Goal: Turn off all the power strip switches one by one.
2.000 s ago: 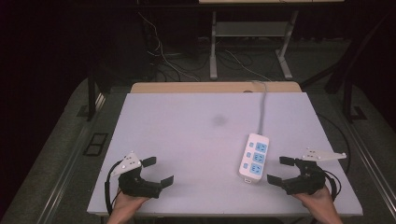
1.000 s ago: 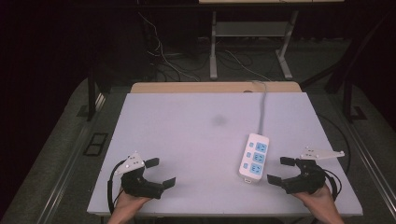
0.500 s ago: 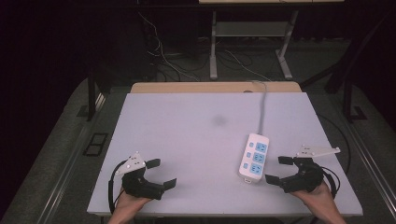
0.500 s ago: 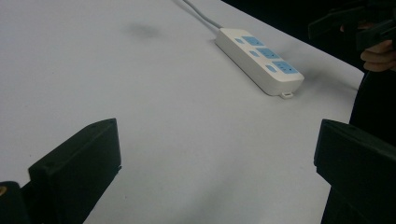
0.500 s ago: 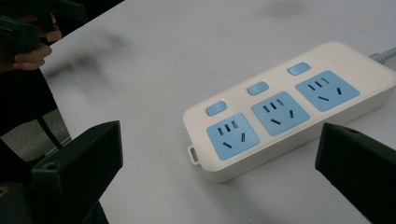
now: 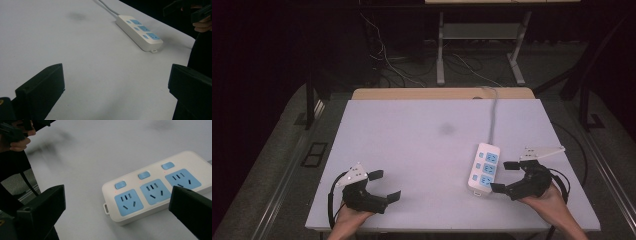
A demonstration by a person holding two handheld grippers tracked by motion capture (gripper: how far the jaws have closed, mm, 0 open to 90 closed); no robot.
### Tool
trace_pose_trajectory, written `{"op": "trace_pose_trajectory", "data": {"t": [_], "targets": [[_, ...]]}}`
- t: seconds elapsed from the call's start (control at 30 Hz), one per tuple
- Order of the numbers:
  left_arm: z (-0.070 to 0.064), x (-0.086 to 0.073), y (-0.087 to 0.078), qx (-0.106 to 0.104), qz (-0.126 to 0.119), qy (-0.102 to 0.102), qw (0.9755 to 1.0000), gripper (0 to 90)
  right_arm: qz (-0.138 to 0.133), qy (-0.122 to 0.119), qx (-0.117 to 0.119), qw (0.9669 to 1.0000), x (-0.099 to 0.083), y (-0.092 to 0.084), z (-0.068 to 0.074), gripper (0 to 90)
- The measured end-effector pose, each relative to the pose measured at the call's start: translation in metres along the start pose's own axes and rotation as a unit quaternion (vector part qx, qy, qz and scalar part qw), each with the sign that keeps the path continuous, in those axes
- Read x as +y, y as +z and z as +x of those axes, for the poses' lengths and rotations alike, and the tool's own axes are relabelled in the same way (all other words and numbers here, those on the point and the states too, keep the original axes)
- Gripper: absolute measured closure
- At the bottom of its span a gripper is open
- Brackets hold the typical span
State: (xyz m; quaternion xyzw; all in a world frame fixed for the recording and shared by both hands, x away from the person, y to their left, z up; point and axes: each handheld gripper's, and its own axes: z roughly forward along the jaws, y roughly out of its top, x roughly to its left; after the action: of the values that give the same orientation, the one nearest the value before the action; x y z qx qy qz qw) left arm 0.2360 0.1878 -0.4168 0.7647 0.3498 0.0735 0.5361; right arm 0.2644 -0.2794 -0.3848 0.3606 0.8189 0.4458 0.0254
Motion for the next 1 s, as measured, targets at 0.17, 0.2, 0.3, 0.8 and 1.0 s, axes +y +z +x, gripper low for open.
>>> {"op": "trace_pose_trajectory", "data": {"t": [0.17,0.2,0.3,0.8,1.0], "targets": [[0.0,0.0,0.0,0.0,0.0,0.0,1.0,0.0,0.011,-0.009,0.002,0.9999,0.01,0.003,0.001,0.6],[0.0,0.0,0.0,-0.001,0.0,0.0,1.0,0.0,0.014,-0.009,0.002,0.9999,0.011,0.004,0.001,0.6],[0.0,0.0,0.0,0.0,0.0,0.0,1.0,0.0,0.021,-0.016,0.003,0.9997,0.014,0.006,0.002,0.5],[0.0,-0.001,0.001,-0.001,0.001,-0.002,1.0,0.0,0.065,-0.048,0.01,0.9967,0.026,0.029,0.01,0.5],[0.0,-0.001,0.001,-0.001,0.002,-0.001,1.0,0.0,0.088,-0.054,0.013,0.9945,0.027,0.039,0.008,0.5]]}}
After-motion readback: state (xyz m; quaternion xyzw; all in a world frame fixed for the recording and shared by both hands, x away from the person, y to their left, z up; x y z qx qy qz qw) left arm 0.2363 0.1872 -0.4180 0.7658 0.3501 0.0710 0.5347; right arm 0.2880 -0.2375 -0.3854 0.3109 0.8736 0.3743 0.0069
